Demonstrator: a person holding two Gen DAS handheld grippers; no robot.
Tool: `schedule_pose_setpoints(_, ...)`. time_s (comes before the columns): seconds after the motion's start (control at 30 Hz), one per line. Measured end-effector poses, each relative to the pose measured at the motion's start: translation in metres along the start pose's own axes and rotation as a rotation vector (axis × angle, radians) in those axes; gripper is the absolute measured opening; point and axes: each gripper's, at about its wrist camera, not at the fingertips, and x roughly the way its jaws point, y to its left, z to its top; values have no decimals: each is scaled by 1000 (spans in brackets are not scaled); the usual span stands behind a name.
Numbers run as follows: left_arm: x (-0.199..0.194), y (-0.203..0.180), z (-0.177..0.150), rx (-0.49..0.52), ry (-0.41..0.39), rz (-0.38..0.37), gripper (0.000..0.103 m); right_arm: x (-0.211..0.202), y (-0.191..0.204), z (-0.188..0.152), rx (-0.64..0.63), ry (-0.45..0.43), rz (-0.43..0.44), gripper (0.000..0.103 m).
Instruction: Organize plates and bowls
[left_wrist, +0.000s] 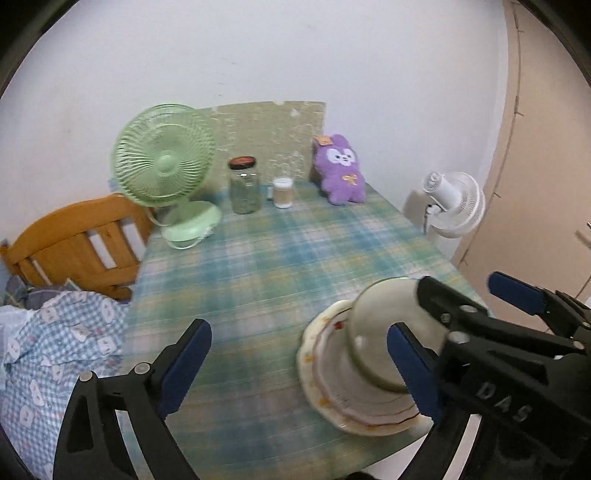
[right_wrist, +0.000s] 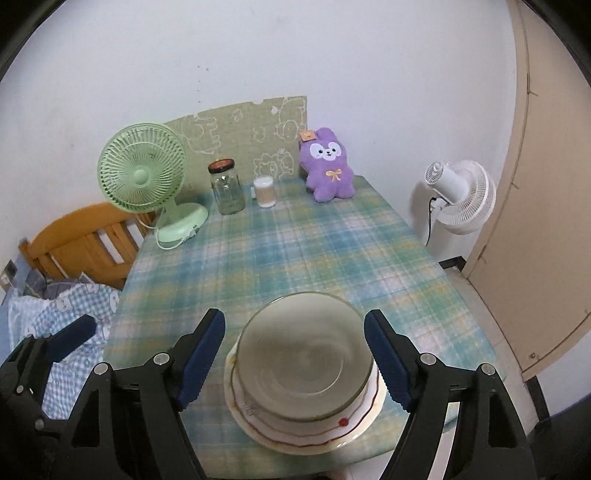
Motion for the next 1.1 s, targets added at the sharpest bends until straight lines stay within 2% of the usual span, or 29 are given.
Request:
schedule_pose_setpoints(0.27,-15,40,-42,-77,-58,104,102,-16,12,-38,-51,-88,27,83)
schedule_pose_setpoints(0.43,-25,56,-76,-131,-72,157,102,-20,14,-69,-56,-89,37,83)
schedule_pose_setpoints(0.8,-42,60,-122,-145,-144,200,103,-20,20,-119,-74,-108,61,84)
schedule_pose_setpoints(1.1,-44,55,-134,-149,-162,206,103,-21,18,-129,-70,-126,83,84)
